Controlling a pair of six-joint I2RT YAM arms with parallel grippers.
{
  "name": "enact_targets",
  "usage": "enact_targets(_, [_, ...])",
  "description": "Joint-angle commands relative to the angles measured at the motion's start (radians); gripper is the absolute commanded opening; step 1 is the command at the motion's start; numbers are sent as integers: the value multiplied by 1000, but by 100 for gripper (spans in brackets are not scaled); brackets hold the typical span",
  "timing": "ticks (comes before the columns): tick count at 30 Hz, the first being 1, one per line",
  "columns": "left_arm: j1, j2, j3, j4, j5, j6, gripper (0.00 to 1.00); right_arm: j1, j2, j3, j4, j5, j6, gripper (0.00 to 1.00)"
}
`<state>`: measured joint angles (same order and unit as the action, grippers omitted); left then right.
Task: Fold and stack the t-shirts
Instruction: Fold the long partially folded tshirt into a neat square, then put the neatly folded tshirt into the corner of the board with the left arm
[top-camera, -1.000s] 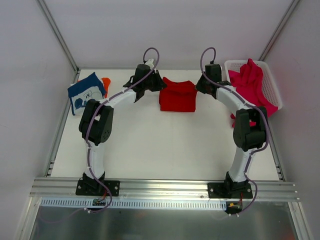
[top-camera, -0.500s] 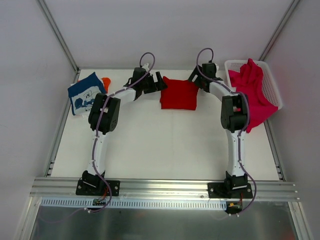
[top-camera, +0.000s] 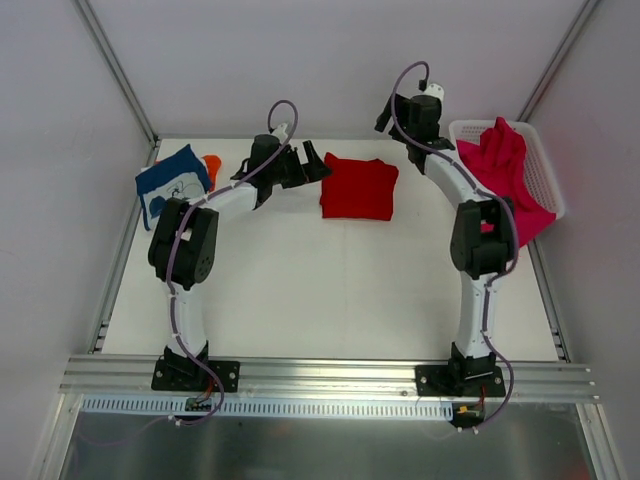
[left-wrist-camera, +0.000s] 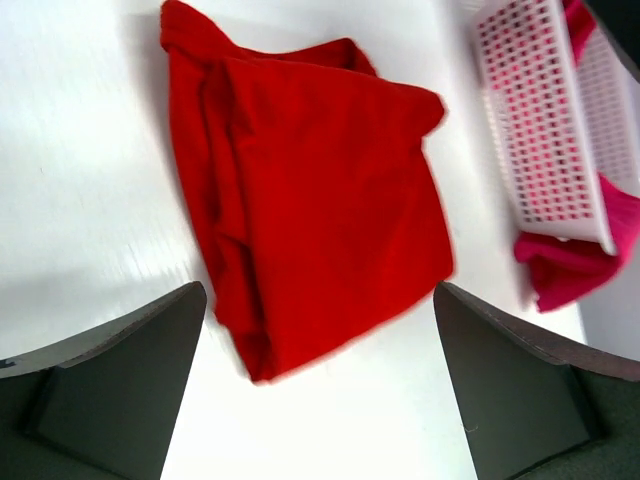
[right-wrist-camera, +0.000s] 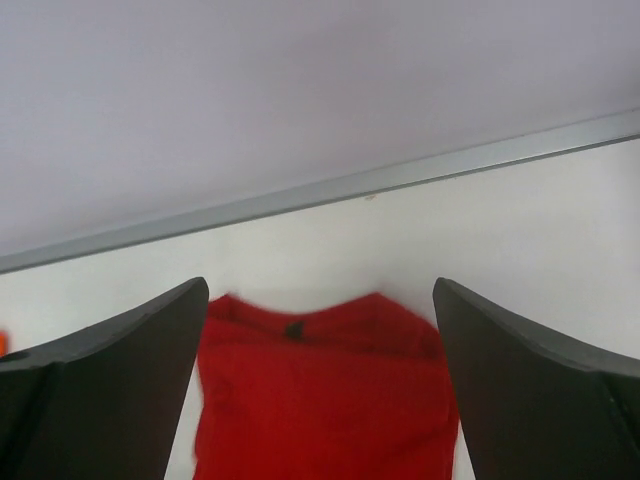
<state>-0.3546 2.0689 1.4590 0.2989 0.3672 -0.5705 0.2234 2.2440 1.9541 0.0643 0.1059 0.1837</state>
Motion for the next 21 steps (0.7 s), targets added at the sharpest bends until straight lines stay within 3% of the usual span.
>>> enact_targets(1, [-11,-166,-122,60,39,-46,99,37,-354,-163,89,63,-63,100])
enact_targets(6, [-12,-266,-328,48,-71,-46,99,93,-751,-664,170,139,-35,99])
enact_targets(9, [-11,-274,-335,-25,-140,7,99,122,-995,-867,122,160,20,99])
enact_targets(13, [-9,-196,-290,-64,-143,43,99,232,-1333,-1052,30,213,22,99])
enact_targets(21, [-7,-9,-174,-49,-73,0,99,363,-1826,-1274,-338,339,155,100])
